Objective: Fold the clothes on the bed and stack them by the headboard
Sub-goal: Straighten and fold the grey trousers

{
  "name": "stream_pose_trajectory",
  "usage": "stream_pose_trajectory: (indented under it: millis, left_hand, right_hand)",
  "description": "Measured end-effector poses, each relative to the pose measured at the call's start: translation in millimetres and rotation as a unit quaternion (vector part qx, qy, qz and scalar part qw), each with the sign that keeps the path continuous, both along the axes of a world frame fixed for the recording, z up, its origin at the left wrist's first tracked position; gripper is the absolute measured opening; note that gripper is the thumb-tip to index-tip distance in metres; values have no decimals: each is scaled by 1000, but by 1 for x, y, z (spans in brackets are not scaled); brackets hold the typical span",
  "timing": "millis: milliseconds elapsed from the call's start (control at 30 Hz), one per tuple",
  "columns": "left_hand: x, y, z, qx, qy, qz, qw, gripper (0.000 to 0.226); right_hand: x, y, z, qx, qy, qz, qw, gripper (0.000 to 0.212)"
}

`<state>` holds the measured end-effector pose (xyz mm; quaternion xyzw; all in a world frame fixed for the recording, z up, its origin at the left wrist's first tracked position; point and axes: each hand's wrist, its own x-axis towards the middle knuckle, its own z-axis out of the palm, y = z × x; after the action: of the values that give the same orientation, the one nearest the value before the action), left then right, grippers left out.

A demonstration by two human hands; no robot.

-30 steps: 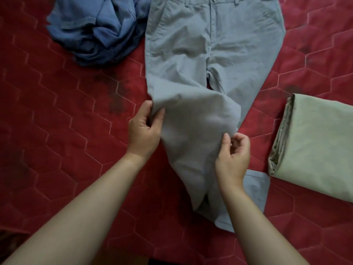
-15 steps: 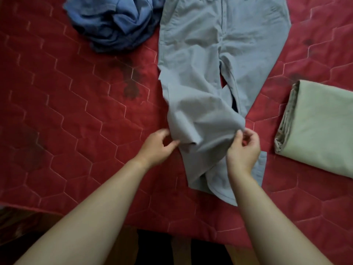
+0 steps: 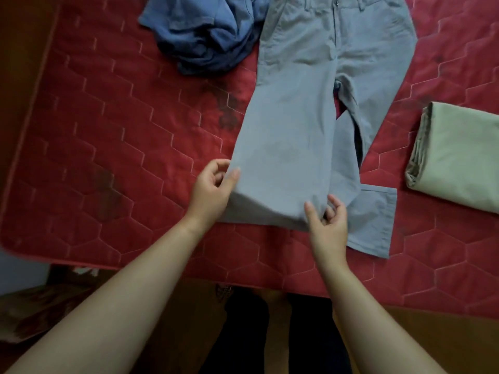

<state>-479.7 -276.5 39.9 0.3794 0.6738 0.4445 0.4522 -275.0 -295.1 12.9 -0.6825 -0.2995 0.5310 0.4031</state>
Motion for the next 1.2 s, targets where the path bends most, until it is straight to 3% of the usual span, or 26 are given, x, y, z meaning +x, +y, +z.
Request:
stream_pose_trajectory:
  millis: [67,167,233,333,400,567,700,767,1033,1200]
  left_hand:
    - [-15,-18,1,-27,44,-110,993,39]
    - [-35,-35,-7,-61,191,-261,944,68]
    - [-44,-43,-8,-54,220,-236,945,64]
    - [-56,-48,2,-14,152,-81,985,49]
    - [-66,-51,7,3,106,-30,994,41]
    - [-95,-70,-5,-90,110,-119,983,55]
    - [-99,-83,-32,-160,278,-133,938,56]
    - [-91,-83,-43,-182,312,-131,923,56]
    - [18,-21,-75,-113,302,-238,916,52]
    - [100,25,-94,-117,317,-289,896,49]
  right_hand:
    - [-10,-21,4,-10,-8,48,999,61]
    - [-17,-33,6,0,-55,121,991,73]
    - [-22,-32,9,23,-106,151,983,68]
    - [-35,-31,18,77,-128,145,978,54]
    - [-46,-31,20,101,-118,111,981,45]
    - [-62,-32,2,73,-146,85,983,48]
    - [-69,-35,-24,-20,-238,197,951,64]
    - [-65,-33,-32,-49,-269,235,933,68]
    - [39,3,-54,2,-340,204,918,54]
    - [127,23,-83,-66,-363,201,907,55]
